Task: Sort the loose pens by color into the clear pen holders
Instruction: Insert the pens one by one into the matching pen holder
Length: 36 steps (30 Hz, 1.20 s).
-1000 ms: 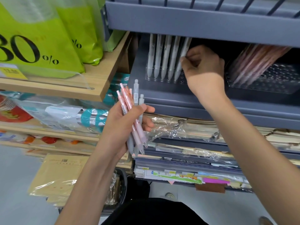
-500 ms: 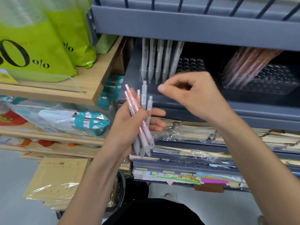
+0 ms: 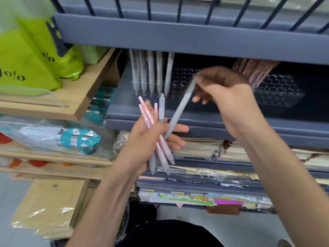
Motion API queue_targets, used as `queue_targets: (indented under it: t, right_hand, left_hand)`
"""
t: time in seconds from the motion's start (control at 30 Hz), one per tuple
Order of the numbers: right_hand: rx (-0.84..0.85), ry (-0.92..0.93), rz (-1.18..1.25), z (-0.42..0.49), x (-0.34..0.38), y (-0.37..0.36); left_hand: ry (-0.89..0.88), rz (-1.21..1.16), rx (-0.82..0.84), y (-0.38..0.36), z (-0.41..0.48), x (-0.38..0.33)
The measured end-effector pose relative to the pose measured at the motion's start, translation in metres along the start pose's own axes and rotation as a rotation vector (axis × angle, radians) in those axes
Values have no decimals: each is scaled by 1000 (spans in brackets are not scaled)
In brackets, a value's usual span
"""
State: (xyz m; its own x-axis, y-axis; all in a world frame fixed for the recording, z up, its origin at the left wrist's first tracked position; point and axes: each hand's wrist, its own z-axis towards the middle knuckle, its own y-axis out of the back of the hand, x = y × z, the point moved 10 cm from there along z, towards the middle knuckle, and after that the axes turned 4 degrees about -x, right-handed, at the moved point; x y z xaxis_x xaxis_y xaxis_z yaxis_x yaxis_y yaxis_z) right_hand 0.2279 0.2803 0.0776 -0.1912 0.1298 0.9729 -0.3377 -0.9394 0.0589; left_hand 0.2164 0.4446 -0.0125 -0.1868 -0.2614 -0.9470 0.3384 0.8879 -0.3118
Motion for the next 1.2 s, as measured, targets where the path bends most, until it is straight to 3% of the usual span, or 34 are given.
queue_targets:
  t: [0.2, 0.4, 0.57, 0.7, 1.0, 1.2]
  right_hand:
    - [189, -112, -52, -13, -26, -19]
    - [-279, 134, 27, 19, 7, 28]
    - [-365, 126, 89, 37, -1, 21]
    - [-370, 117, -235, 50, -4, 11]
    - [-114, 217, -864, 73, 12, -37]
    - [-122, 121, -923, 79, 3, -39]
  left_hand:
    - [-18, 21, -55, 1, 3, 4]
    - [27, -82, -152, 15, -2, 4]
    - [35, -63, -212, 30, -9, 2]
    - [36, -62, -212, 38, -15, -1]
    - [28, -15, -159, 51, -27, -2]
    - [15, -70, -147, 62, -30, -2]
